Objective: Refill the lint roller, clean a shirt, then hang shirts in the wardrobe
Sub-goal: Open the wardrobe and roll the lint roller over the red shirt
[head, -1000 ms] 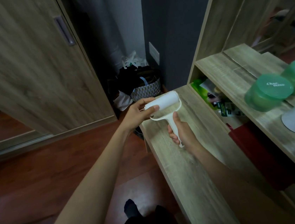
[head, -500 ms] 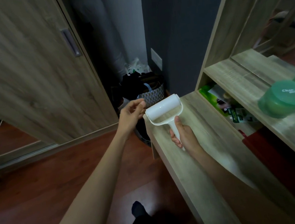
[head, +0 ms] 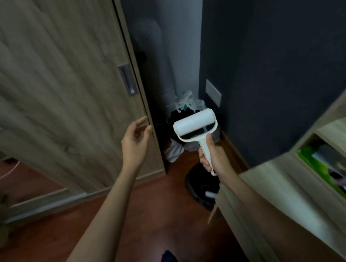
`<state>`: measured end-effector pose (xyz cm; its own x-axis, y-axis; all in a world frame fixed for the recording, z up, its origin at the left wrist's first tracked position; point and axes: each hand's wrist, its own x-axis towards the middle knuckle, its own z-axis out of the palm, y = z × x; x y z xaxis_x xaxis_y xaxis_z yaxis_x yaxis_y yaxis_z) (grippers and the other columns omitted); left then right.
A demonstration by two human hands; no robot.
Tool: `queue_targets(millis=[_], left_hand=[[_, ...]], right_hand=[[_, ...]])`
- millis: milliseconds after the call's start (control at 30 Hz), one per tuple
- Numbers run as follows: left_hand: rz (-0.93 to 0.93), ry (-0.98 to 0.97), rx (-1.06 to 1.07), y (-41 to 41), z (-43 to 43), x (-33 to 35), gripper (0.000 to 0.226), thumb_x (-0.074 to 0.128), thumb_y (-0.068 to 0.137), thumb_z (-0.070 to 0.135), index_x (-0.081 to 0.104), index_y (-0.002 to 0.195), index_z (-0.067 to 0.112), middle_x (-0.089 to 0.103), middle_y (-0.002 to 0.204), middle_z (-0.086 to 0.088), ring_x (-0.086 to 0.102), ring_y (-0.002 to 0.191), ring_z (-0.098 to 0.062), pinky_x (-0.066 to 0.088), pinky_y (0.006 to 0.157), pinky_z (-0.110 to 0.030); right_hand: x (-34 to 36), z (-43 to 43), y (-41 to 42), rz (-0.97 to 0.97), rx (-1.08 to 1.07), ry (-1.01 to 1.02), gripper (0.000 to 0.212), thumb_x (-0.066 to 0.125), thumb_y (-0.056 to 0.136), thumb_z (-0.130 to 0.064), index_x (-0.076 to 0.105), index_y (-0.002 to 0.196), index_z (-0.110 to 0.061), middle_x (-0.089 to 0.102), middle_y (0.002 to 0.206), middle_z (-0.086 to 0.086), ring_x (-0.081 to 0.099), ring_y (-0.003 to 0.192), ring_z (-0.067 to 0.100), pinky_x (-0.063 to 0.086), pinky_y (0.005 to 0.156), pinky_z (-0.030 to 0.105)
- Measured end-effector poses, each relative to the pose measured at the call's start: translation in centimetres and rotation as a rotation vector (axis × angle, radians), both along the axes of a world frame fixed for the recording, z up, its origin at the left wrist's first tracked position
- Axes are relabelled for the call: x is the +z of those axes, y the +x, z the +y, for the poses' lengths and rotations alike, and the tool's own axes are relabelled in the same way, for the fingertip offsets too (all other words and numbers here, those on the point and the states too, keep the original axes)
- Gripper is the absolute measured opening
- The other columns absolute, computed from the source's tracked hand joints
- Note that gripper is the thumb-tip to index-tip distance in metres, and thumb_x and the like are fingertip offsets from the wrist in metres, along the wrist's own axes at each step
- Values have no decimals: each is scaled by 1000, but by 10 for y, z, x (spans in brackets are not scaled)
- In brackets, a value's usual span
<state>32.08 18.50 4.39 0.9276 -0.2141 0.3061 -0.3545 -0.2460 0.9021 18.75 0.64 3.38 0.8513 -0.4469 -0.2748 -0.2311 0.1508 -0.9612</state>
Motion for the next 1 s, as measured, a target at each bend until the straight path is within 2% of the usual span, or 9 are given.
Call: queue_targets(millis=[133,233,367,533,700,867,933,1000], left_hand=[[-201,164,88,91,20,3,41,64,92,21,56,131,13,57,132,-7,53,122,-17,42,107,-32],[-255,275,189,149,19,9,58,64,92,28,41,144,13,33,154,-12,31,141,-23,26,114,-26],[-386,453,309,221,0,15,79,64,89,36,25,153,13,11,161,-18,15,147,-36,25,117,-47],[-371,781,350,275,-24,7,105,72,79,44,2,155,23,2,160,-24,2,146,-46,11,114,-63],[-440,788,426,303,-38,-11,117,73,77,48,-14,153,26,-3,156,-21,-2,141,-48,10,110,-69],[-547,722,415,311,-33,-21,114,70,80,45,-16,152,29,-7,156,-18,-1,140,-49,-5,111,-66],[-569,708,406,314,-29,-23,112,69,81,46,-18,151,31,-22,157,-15,-1,139,-50,-11,110,-62],[-587,704,400,317,-22,-25,111,67,82,47,-18,151,32,-33,155,-11,-1,139,-51,-11,111,-62]], right_hand=[[13,11,70,-40,-17,59,62,30,93,-57,52,64,-8,42,42,1,34,31,9,26,33,18],[23,16,113,-49,-42,109,63,28,93,-58,53,65,-7,44,41,1,36,31,10,27,33,18],[23,17,167,-90,-60,136,66,33,76,-69,54,65,-7,42,40,1,35,33,10,28,34,19],[22,9,219,-100,-1,131,66,28,91,-59,59,70,-5,41,41,3,34,34,13,27,38,21],[22,-1,258,-119,52,108,67,29,82,-64,63,72,-7,43,43,5,35,35,13,29,39,22],[18,5,285,-56,122,72,67,28,80,-69,62,69,-12,45,45,2,39,39,14,31,43,24],[19,11,292,-57,140,76,66,26,81,-67,59,69,-11,44,44,1,38,40,14,30,43,25],[20,17,298,-68,160,89,66,25,83,-66,57,70,-9,43,44,1,37,39,13,30,43,25]])
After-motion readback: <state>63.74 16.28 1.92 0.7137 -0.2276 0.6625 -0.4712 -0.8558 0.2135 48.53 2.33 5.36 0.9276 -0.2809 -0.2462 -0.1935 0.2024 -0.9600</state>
